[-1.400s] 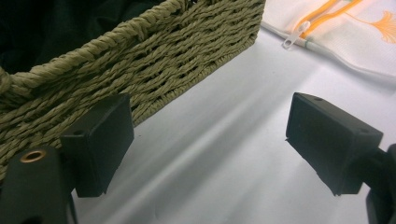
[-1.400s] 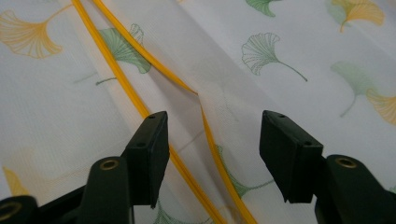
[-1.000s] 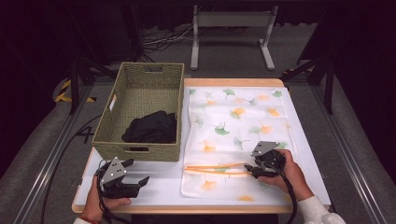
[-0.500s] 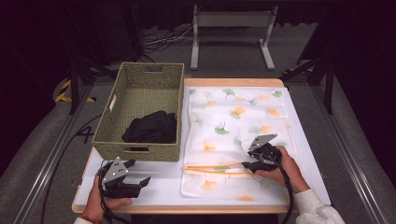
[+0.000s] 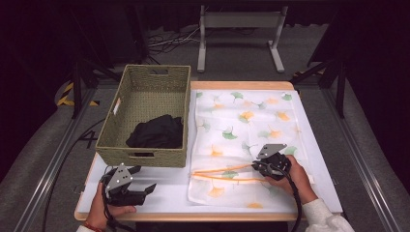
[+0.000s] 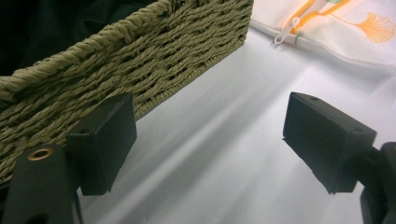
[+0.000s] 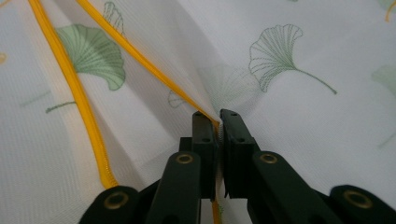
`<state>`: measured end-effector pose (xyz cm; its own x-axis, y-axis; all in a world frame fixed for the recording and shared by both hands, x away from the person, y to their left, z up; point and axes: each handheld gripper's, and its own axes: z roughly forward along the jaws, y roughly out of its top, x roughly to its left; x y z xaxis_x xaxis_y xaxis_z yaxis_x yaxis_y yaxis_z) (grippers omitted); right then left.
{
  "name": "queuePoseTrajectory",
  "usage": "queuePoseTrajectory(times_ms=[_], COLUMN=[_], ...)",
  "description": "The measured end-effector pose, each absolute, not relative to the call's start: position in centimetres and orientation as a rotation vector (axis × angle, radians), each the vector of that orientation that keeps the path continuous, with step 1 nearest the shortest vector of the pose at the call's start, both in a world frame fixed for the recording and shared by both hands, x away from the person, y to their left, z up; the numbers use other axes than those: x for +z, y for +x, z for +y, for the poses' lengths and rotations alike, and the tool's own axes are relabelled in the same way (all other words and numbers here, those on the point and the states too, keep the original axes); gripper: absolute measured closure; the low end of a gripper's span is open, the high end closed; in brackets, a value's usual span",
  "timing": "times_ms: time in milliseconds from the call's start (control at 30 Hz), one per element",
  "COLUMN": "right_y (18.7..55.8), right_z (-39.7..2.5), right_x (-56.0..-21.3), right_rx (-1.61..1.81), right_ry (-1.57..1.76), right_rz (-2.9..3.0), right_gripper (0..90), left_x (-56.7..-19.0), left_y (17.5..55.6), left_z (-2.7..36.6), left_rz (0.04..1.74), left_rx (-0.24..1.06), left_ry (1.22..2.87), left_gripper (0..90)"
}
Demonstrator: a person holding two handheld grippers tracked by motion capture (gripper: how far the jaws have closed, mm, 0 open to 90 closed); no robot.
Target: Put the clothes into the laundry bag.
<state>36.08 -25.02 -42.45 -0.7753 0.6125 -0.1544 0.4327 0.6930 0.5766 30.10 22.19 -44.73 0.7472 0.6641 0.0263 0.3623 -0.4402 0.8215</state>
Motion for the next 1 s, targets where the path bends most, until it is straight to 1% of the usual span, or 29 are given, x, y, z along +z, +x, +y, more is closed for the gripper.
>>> queuePoseTrajectory(times_ms=[67,233,433,633,800,1000], right_y=[35.8,35.2,34.2,33.9,33.8,33.9], right_z=[-25.1,-25.3,-25.3,-25.1,-25.1,-24.9], right_x=[-42.1,-41.4,-39.6,-38.6,-37.6,-36.8], right_rx=[0.785,0.827,0.933,0.949,0.958,1.011], right_ry=[0.816,0.809,0.807,0.781,0.76,0.771], right_rz=[2.532,2.483,2.399,2.327,2.277,2.251], right_gripper=[87.2,87.5,87.5,87.5,87.9,88.0], left_x=[-44.7,-44.6,-44.1,-43.3,-41.5,-37.5], left_y=[30.1,30.0,30.0,30.0,30.3,32.0], left_z=[22.2,22.2,22.5,22.8,23.1,23.5], left_rz=[0.783,0.776,0.768,0.765,0.728,0.664], left_rx=[0.433,0.437,0.461,0.487,0.503,0.537], left_ry=[2.065,2.062,2.051,2.021,1.998,1.986], left_gripper=[18.6,18.5,18.4,18.3,16.1,14.2])
